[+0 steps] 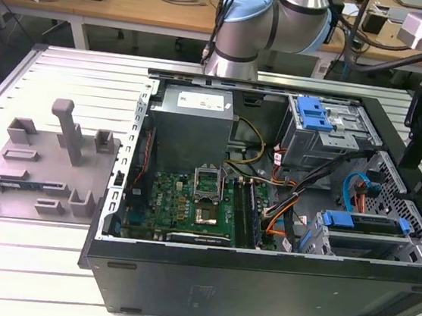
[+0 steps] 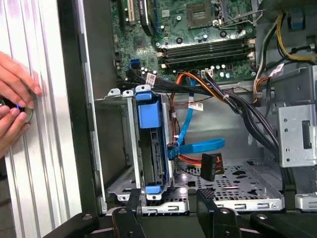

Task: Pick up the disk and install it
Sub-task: 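Insert the first disk wire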

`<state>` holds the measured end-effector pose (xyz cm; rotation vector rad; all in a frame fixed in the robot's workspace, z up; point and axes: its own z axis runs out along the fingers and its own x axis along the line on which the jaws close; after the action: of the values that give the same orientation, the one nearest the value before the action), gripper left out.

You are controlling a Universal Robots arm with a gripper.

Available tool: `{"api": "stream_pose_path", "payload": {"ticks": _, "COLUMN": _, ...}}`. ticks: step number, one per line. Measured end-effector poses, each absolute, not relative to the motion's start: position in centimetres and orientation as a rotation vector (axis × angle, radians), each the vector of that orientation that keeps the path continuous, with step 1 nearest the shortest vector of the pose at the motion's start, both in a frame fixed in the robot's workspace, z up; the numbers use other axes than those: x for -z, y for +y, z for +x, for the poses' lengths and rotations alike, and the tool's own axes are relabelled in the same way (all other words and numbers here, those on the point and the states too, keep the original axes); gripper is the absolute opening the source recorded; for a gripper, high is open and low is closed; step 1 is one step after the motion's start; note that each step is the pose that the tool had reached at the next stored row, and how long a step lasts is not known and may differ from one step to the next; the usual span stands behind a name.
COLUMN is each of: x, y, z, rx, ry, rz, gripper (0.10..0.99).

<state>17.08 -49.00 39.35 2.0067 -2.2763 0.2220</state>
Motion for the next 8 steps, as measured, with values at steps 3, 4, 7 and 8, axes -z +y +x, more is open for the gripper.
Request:
{"api": "stream_pose_path", "payload": {"ticks": 3, "x": -39.12, "y": -49.00, "z": 17.08, "rx": -0.219, "ry": -2.323, "rz": 1.947, "gripper": 0.565}}
{"api": "stream_pose_path", "payload": {"ticks": 4, "x": -39.02, "y": -49.00, "z": 17.08, "rx": -0.222, "ry": -2.335, "rz": 1.927, "gripper": 0.565}}
{"api": "stream_pose_path", "payload": {"ticks": 7, "x": -38.79, "y": -48.80, "z": 17.08, "rx": -0.240, "ry": -2.337, "rz": 1.904, "gripper": 0.565}}
{"api": "stream_pose_path", "payload": {"ticks": 8, "x": -38.72, "y": -48.45, "z": 17.09, "rx": -0.251, "ry": -2.331, "rz": 1.900, "gripper": 0.565}}
